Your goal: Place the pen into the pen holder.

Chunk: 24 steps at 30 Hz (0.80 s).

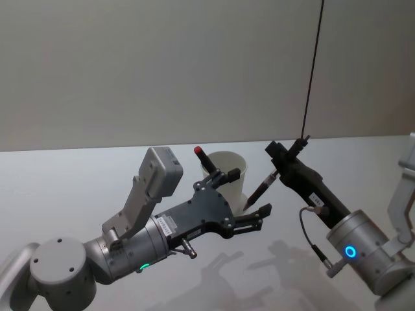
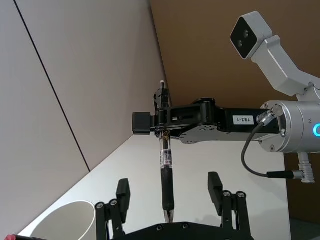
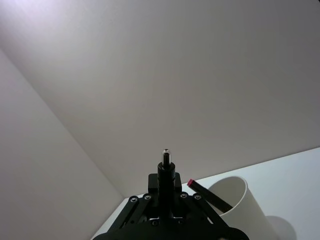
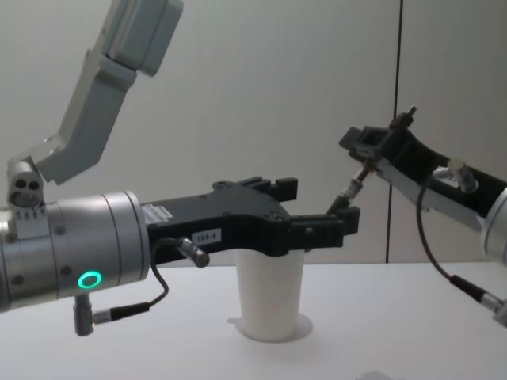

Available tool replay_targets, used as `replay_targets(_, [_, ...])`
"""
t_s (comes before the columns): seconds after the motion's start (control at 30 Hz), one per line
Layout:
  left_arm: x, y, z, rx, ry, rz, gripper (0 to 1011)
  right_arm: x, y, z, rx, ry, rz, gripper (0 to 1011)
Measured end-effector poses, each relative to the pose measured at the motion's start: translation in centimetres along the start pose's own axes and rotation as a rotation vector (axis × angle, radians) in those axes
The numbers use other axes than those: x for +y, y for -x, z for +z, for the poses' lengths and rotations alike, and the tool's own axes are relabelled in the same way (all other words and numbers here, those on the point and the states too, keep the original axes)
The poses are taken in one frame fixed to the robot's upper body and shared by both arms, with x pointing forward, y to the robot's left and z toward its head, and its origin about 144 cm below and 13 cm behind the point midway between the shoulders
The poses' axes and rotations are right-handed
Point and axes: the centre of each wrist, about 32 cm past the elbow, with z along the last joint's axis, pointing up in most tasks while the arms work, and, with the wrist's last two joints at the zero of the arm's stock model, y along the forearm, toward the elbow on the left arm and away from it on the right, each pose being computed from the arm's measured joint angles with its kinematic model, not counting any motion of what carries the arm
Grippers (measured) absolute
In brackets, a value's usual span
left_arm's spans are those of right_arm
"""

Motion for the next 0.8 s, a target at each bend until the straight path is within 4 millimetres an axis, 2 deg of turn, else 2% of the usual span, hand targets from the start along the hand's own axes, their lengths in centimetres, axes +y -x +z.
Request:
replay_targets(0.53, [0.0, 0.0, 0.0, 0.000, 0.000, 0.000, 1000, 0.5, -2.1, 1.9, -0.162, -0.007, 0.027, 138])
replay_targets(0.8, [0.0, 0.0, 0.0, 0.000, 0.000, 0.000, 1000, 1.5, -3.5, 2.8, -0.240, -0.013, 0.068, 138])
